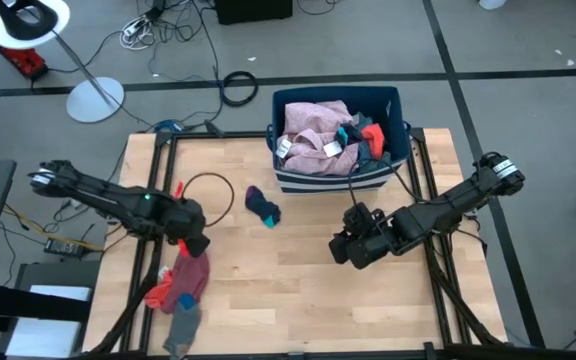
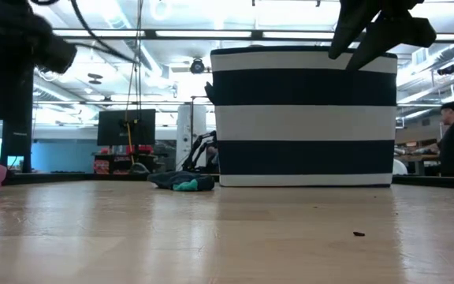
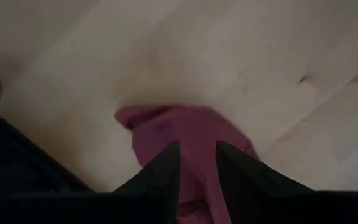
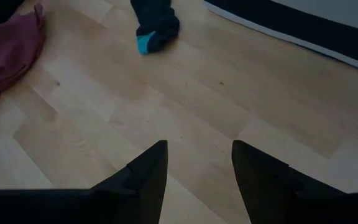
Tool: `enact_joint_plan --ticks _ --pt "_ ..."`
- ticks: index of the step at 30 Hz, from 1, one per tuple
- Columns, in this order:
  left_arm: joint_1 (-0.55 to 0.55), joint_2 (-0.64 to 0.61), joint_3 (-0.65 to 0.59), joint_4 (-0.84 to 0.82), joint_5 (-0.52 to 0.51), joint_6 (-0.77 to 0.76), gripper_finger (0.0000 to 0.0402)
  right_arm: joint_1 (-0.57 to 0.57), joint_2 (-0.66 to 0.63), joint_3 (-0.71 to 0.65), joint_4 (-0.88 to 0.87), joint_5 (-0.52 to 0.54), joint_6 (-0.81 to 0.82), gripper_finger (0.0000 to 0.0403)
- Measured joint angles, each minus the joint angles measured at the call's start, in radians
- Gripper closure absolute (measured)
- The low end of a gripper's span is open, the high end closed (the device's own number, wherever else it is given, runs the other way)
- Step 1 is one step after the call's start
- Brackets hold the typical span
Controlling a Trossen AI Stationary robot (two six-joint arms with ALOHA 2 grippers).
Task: Sort clothes
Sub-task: Put the pink underwear into the blue bin
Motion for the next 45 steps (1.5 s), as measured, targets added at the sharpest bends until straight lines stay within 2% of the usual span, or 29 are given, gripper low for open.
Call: enact_joint_plan --ticks 5,13,20,22,25,32,35,40,45 --pt "-0.043 0.06 -0.054 0.111 0.066 -0.015 0.0295 0.0 0.0 0.0 0.0 0.001 0.0 0.0222" --pt "-0.091 0.091 -0.136 0.179 0.059 -0.059 0.0295 0.0 0.0 0.0 0.001 0.003 0.0 0.0222" --pt "-0.108 0.091 -0.249 0.324 0.07 -0.084 0.0299 0.0 0.0 0.0 0.003 0.003 0.0 0.0222" --pt "-0.108 0.091 -0.274 0.358 0.096 -0.107 0.0319 0.0 0.0 0.0 0.003 0.003 0.0 0.0222" --pt "-0.108 0.09 -0.282 0.4 0.118 -0.11 0.0381 0.0 0.0 0.0 0.003 0.003 0.0 0.0222" --pt "-0.108 0.09 -0.192 0.387 0.081 -0.09 0.0399 0.054 0.008 -0.051 0.007 0.022 -0.001 0.0234" --pt "-0.108 0.09 -0.131 0.377 0.056 -0.058 0.04 0.084 0.008 -0.122 0.104 0.024 0.029 0.0241" --pt "-0.107 0.09 0.017 0.274 -0.021 0.01 0.04 0.116 0.008 -0.224 0.278 0.019 0.046 0.0247" --pt "-0.062 0.089 0.216 0.096 -0.119 0.108 0.0401 0.123 0.006 -0.303 0.309 -0.015 0.113 0.0256"
